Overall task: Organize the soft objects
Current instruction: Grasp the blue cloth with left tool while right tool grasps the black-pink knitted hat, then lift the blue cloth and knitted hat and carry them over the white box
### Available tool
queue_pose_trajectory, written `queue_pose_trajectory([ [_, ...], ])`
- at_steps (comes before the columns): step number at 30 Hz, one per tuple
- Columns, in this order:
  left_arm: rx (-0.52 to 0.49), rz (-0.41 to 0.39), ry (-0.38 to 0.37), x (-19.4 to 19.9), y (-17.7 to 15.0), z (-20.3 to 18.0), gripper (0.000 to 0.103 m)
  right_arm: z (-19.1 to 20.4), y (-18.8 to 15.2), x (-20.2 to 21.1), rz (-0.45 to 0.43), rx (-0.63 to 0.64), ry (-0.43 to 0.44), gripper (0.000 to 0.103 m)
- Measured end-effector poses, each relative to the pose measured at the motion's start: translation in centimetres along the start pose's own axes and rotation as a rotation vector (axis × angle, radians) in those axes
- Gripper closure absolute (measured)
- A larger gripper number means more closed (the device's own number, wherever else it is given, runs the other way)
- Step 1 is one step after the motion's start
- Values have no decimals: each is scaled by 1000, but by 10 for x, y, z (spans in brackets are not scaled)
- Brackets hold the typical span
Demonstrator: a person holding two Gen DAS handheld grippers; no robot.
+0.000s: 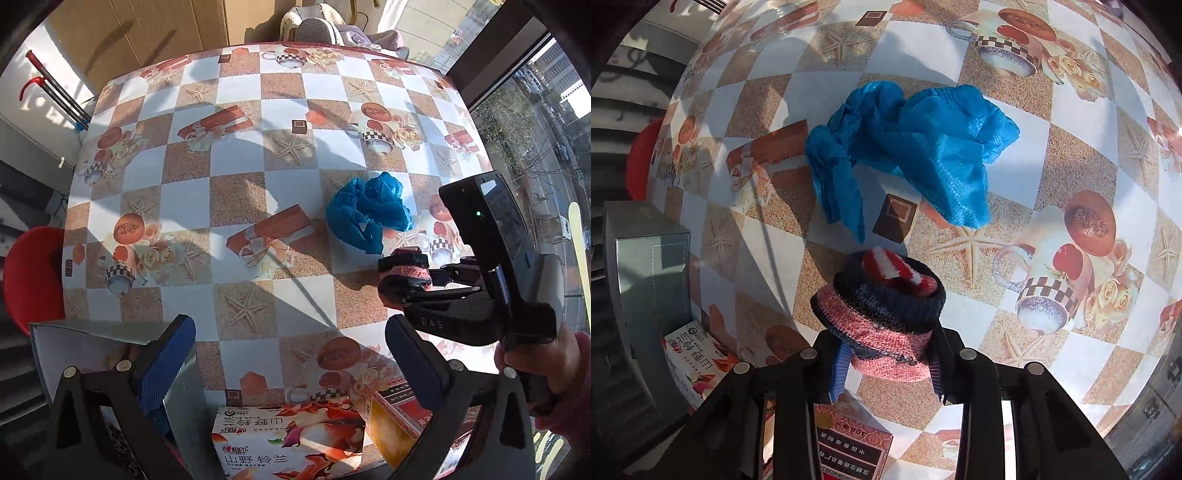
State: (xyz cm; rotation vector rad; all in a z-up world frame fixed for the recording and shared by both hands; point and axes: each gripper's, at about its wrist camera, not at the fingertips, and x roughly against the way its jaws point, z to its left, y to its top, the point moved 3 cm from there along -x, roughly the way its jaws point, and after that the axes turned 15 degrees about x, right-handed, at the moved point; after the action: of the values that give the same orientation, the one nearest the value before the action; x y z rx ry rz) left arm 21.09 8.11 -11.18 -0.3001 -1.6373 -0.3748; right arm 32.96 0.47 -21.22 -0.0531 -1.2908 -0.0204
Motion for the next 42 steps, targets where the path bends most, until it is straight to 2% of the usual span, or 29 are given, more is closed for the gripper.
queue_pose_trajectory([
  [4, -41, 9, -36, -30, 33, -46, 0, -24, -40, 24, -72, -130, 59, 66],
  [8, -59, 27, -45, -67, 60, -83, 0, -42, -79, 39, -104, -236, 85, 66],
  [11, -98, 44, -8, -97, 70, -101, 0, -50, -100, 42, -115, -310, 104, 66],
  [15, -94, 131, 59, -134, 71, -102, 1, -58, -115, 46, -133, -376, 114, 66],
  [16, -86, 138, 65, -137, 71, -101, 8, -57, -117, 48, -141, -387, 110, 66],
  [17, -85, 147, 66, -139, 70, -100, 20, -58, -121, 51, -149, -398, 105, 66],
  [19, -92, 150, 103, -140, 69, -98, 35, -59, -125, 55, -164, -415, 94, 66],
  [20, -101, 143, 115, -139, 69, -97, 45, -62, -128, 58, -171, -422, 87, 66],
  [21, -114, 136, 96, -136, 69, -97, 55, -62, -129, 60, -176, -429, 78, 66],
  [22, -124, 142, 72, -133, 68, -98, 76, -63, -130, 62, -180, -434, 67, 66],
  [23, -127, 145, 53, -129, 67, -97, 77, -62, -132, 63, -186, -441, 56, 66],
  [27, -170, 67, 23, -101, 61, -95, 79, -59, -139, 67, -209, -480, 14, 66],
  [33, -242, -32, -12, -51, 35, -85, 79, -51, -160, 72, -217, -519, -26, 66],
  [42, -289, -65, -40, 6, -49, -37, 79, -13, -209, 68, -181, -561, -62, 66],
])
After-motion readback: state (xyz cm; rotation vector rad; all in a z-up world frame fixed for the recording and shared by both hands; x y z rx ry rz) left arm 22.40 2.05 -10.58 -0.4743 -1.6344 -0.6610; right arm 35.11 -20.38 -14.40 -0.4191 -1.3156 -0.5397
